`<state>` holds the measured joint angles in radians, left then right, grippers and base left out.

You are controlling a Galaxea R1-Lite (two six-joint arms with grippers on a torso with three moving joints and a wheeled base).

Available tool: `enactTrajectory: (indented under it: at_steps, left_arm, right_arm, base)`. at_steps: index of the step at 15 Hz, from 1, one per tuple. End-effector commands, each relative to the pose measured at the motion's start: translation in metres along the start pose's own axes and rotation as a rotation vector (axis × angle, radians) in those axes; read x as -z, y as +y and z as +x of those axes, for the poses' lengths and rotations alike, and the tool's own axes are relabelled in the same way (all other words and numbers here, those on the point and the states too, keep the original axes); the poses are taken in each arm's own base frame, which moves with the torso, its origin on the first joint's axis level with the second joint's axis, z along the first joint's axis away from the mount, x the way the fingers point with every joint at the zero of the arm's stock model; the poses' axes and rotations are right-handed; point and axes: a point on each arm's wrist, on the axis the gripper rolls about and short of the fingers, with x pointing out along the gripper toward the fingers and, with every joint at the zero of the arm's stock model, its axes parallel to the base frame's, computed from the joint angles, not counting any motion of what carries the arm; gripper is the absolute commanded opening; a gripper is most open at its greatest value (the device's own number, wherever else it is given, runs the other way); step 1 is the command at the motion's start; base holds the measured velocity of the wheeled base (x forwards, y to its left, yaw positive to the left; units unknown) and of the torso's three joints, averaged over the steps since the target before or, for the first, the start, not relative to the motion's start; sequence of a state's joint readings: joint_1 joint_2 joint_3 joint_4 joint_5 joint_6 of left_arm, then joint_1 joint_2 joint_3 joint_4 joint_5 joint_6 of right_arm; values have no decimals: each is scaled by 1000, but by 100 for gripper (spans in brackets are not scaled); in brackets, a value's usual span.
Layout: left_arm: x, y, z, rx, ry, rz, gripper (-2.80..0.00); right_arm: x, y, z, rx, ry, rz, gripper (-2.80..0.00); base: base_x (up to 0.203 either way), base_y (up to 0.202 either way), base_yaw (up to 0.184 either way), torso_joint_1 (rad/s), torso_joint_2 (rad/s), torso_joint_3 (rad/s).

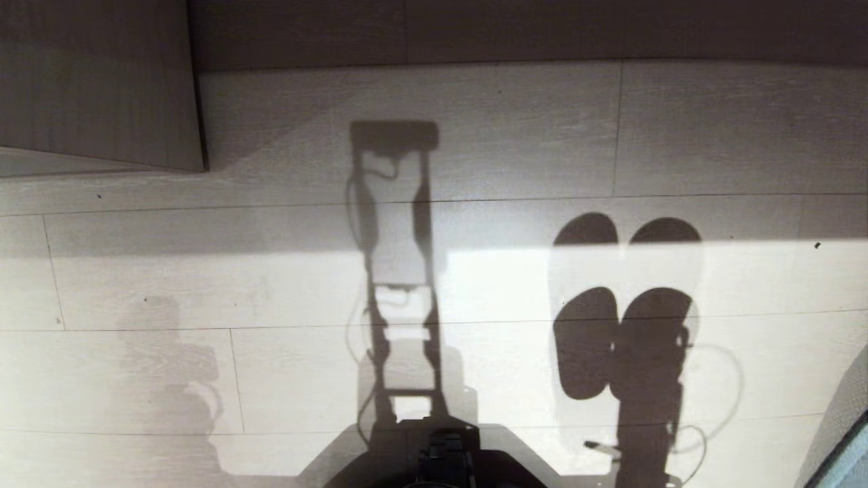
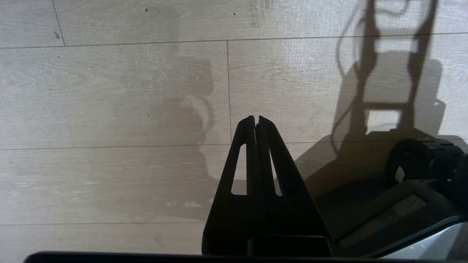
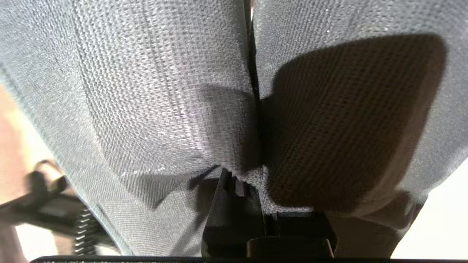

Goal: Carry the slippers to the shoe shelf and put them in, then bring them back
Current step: Place the slippers into the shoe cabinet

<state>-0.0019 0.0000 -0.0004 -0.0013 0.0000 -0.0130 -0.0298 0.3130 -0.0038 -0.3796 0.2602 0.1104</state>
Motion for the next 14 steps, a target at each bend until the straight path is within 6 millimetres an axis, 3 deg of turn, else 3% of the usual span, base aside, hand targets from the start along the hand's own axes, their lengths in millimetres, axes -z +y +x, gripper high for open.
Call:
enactTrajectory:
  at_steps: [1,6,14]
  left_arm:
    - [0,0,0,0,-3,-1,-280]
    - [0,0,0,1,-1,-1,-280]
    - [0,0,0,0,-2,-1,-280]
  right_arm:
    - [2,1,-6,14,-39,-11,-280]
    - [28,3,-30,36,-55,-26,-280]
    - [44,-3,-32,276,78,-36,-280]
  base:
    - [0,0,0,0,0,0]
    - [0,0,0,0,0,0]
    - [0,0,0,0,0,0]
